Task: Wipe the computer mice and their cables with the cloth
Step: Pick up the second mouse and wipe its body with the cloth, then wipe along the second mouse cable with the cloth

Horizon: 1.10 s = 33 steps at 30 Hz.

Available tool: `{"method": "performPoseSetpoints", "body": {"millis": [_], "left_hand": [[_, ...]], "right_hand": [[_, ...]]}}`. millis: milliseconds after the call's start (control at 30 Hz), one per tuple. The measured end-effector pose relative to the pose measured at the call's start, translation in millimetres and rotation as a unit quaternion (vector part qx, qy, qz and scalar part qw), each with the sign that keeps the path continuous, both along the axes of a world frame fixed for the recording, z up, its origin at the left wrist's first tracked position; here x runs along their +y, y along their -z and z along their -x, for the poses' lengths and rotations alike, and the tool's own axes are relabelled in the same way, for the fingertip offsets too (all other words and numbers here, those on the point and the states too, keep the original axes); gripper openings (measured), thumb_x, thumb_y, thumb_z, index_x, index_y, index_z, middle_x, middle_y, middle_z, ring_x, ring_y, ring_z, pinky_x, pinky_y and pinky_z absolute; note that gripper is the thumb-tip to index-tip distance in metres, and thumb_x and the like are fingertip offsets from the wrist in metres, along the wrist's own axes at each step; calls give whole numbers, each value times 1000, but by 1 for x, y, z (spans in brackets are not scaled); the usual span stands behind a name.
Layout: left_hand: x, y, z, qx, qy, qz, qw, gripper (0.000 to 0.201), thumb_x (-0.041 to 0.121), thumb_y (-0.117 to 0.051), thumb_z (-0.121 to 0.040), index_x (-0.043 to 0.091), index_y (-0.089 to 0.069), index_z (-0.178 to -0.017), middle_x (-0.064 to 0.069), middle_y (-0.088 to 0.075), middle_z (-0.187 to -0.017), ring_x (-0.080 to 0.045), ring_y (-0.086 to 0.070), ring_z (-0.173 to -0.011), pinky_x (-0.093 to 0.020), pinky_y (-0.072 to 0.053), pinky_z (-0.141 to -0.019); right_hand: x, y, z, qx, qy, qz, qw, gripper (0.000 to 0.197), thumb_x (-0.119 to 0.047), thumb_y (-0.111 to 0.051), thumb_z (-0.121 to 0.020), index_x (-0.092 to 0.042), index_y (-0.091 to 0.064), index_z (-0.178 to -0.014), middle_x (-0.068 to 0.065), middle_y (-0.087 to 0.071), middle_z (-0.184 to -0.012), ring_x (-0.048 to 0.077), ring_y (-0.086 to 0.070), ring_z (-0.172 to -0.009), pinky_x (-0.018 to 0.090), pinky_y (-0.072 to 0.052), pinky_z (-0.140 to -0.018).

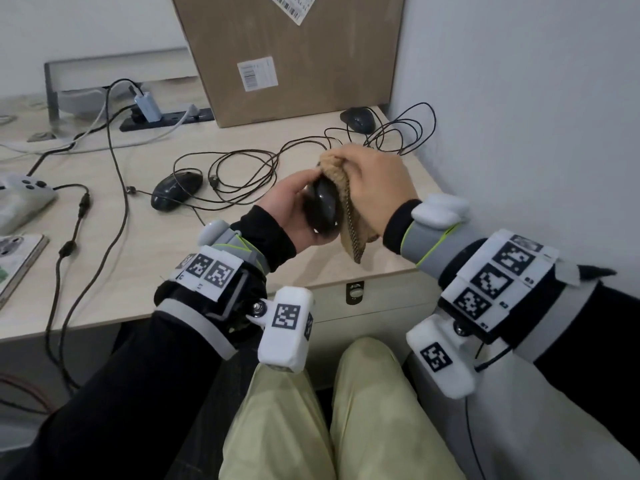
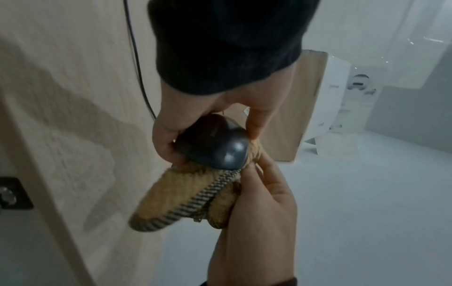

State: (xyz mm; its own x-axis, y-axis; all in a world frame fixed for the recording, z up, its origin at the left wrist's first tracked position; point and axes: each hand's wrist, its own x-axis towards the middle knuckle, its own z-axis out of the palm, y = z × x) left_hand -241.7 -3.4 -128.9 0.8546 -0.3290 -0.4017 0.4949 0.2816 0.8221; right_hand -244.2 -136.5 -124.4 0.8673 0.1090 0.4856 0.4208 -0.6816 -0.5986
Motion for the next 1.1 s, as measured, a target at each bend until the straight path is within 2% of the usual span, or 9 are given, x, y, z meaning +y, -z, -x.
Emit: {"method": "performPoseSetpoints", "body": {"millis": [133,200,300,400,533,700,767,967,1100], "left_hand": [[1,-3,6,-41,17,-87,995,10,19,-52,-91,15,-53,-82,1,-57,-64,-9,-57,-51,-17,-45,-53],[-1,-3,8,-99,20,-169,980,8,14,-60,-87,10,-57,-93,-2,-55,-67,-10,-56,-49,-14,-43,-47],[-2,-5,8,-172,28,-246,953,58,24,-76,-59,12,-59,-113,-5,-62,-79,-17,-61,-67,-23,-50,-59],[2,-13,12,-245,51,-268,930,68,36,-72,-41,21,-62,-106,-4,-66,-87,-20,-63,-80,-33,-51,-80],[9,-23,16,-281,58,-283,915,58,37,-72,-42,30,-63,-99,-5,-68,-96,-22,-64,-87,-38,-51,-88],[10,-37,27,-299,19,-258,919,60,35,-72,-44,25,-64,-103,-4,-69,-91,-21,-65,-83,-35,-52,-85],[10,-48,31,-303,-6,-251,920,55,32,-72,-46,23,-65,-99,-3,-68,-87,-20,-64,-80,-31,-53,-77],[28,-79,26,-245,-152,-223,931,23,21,-67,-77,11,-56,-95,-5,-53,-69,-19,-51,-58,-18,-41,-47],[37,-83,23,-223,-194,-230,927,12,22,-63,-84,18,-59,-74,-6,-54,-69,-22,-52,-60,-21,-44,-51]], "right_hand": [[-20,-6,-21,32,98,-70,992,32,-5,-44,-89,-13,-67,-109,7,-68,-111,25,-59,-106,24,-41,-89],[-27,-14,-23,7,91,-106,990,32,-3,-44,-89,-12,-67,-110,3,-68,-110,14,-62,-100,17,-42,-85],[-29,-27,-16,-28,-4,-97,995,33,-4,-44,-88,-13,-68,-109,-3,-68,-106,1,-60,-87,5,-41,-80],[-31,-29,-7,-7,-102,-16,995,31,-4,-45,-90,-9,-67,-110,-3,-67,-106,2,-56,-94,5,-38,-85],[-33,-32,3,69,-113,-40,990,25,-19,-43,-99,-15,-65,-111,-4,-66,-108,8,-58,-97,10,-41,-82],[-31,-54,5,102,-72,-43,991,33,-44,-40,-97,-20,-60,-89,-5,-60,-79,16,-59,-75,25,-45,-70],[-32,-65,4,97,-43,-15,994,49,-54,-39,-94,-11,-59,-87,0,-60,-75,22,-59,-73,35,-45,-72],[-49,-78,16,174,-49,25,983,63,-62,-48,-85,-1,-63,-87,12,-72,-73,23,-65,-49,24,-51,-48],[-63,-94,22,119,13,58,991,52,-55,-54,-86,-5,-69,-80,14,-72,-81,28,-67,-75,34,-52,-79]]}}
